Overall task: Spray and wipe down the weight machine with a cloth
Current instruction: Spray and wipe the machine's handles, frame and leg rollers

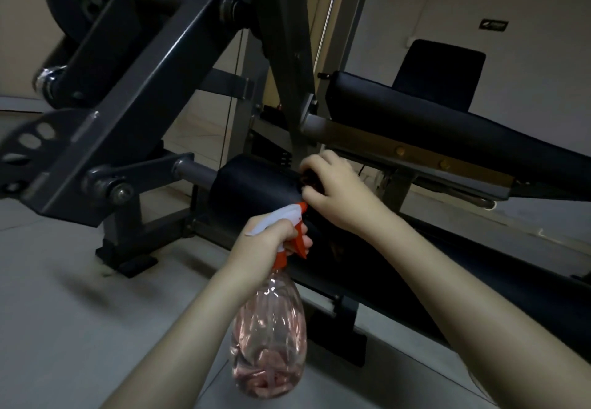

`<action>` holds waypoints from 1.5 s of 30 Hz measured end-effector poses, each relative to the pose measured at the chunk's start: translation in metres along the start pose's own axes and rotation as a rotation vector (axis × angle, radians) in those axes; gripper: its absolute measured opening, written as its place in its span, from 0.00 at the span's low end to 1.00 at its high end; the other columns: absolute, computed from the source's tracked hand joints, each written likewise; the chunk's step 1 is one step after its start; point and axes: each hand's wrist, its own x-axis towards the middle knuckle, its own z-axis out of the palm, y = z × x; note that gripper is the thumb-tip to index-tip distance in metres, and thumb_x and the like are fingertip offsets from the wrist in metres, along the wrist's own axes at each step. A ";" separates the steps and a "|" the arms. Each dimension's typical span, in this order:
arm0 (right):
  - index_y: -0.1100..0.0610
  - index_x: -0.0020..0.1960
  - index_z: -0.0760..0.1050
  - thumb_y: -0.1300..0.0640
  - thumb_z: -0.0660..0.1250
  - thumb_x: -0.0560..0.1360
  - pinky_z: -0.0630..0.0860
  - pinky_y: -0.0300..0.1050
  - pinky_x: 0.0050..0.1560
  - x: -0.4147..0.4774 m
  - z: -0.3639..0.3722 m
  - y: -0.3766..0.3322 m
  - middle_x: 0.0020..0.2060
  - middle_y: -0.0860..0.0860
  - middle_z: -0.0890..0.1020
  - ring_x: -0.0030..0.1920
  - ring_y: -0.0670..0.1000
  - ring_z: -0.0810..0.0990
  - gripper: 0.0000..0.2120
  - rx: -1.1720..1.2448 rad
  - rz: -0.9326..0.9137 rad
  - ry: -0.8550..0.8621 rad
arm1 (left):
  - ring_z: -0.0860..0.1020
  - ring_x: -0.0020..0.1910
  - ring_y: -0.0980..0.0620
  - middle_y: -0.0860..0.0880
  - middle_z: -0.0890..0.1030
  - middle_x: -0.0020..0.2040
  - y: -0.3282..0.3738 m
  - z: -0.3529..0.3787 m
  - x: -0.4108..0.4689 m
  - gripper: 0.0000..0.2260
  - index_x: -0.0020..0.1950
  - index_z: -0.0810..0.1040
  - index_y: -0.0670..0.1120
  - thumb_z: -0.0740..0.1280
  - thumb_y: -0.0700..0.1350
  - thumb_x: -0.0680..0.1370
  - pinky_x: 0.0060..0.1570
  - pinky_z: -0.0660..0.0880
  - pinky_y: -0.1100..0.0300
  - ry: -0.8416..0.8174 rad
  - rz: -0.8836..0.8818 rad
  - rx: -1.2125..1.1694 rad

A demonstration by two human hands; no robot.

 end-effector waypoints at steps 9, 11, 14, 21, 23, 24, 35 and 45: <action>0.56 0.59 0.73 0.57 0.64 0.75 0.65 0.39 0.54 0.051 0.018 -0.009 0.53 0.52 0.72 0.56 0.50 0.71 0.13 0.252 0.013 -0.067 | 0.81 0.27 0.51 0.50 0.80 0.26 0.004 -0.020 -0.016 0.17 0.39 0.78 0.48 0.58 0.31 0.79 0.38 0.76 0.54 0.076 0.108 -0.029; 0.56 0.59 0.73 0.57 0.65 0.75 0.63 0.37 0.51 0.049 0.018 -0.008 0.51 0.50 0.71 0.53 0.47 0.70 0.12 0.270 0.012 -0.048 | 0.82 0.37 0.49 0.51 0.82 0.31 0.015 -0.027 -0.027 0.19 0.33 0.82 0.51 0.61 0.38 0.80 0.46 0.75 0.54 0.232 0.153 -0.050; 0.55 0.59 0.72 0.56 0.64 0.76 0.62 0.35 0.49 0.051 0.018 -0.008 0.52 0.49 0.71 0.52 0.46 0.69 0.12 0.259 0.010 -0.051 | 0.81 0.49 0.47 0.48 0.83 0.42 0.023 -0.042 -0.038 0.11 0.37 0.80 0.58 0.65 0.48 0.77 0.55 0.74 0.52 0.391 0.328 0.136; 0.52 0.61 0.70 0.52 0.67 0.74 0.65 0.39 0.51 0.056 0.019 -0.011 0.53 0.47 0.69 0.54 0.47 0.69 0.16 0.218 0.040 -0.087 | 0.72 0.36 0.46 0.44 0.76 0.36 0.024 -0.052 -0.035 0.11 0.39 0.74 0.40 0.61 0.46 0.75 0.39 0.68 0.51 0.485 0.426 0.343; 0.51 0.61 0.70 0.51 0.67 0.74 0.67 0.41 0.52 0.064 0.022 -0.015 0.55 0.48 0.70 0.56 0.48 0.70 0.16 0.186 0.044 -0.104 | 0.73 0.37 0.50 0.47 0.76 0.37 0.019 -0.047 -0.033 0.09 0.36 0.74 0.48 0.62 0.43 0.76 0.39 0.69 0.55 0.509 0.405 0.323; 0.51 0.61 0.70 0.50 0.66 0.75 0.69 0.42 0.53 0.072 0.026 -0.018 0.56 0.49 0.71 0.57 0.50 0.71 0.16 0.175 0.043 -0.107 | 0.74 0.39 0.52 0.49 0.77 0.38 0.017 -0.045 -0.032 0.11 0.37 0.74 0.53 0.62 0.41 0.77 0.40 0.70 0.57 0.532 0.414 0.326; 0.54 0.65 0.67 0.51 0.64 0.76 0.74 0.49 0.54 0.068 0.033 -0.047 0.60 0.56 0.71 0.59 0.57 0.73 0.19 -0.029 0.042 -0.020 | 0.71 0.36 0.59 0.56 0.73 0.35 0.007 -0.044 -0.031 0.15 0.35 0.69 0.56 0.61 0.40 0.78 0.39 0.68 0.63 0.575 0.455 0.291; 0.55 0.65 0.67 0.51 0.65 0.76 0.74 0.52 0.54 0.014 0.031 -0.050 0.63 0.58 0.68 0.62 0.60 0.68 0.20 -0.234 -0.028 0.052 | 0.69 0.36 0.61 0.58 0.70 0.36 0.007 -0.048 -0.030 0.16 0.35 0.66 0.57 0.61 0.40 0.79 0.42 0.67 0.62 0.510 0.460 0.316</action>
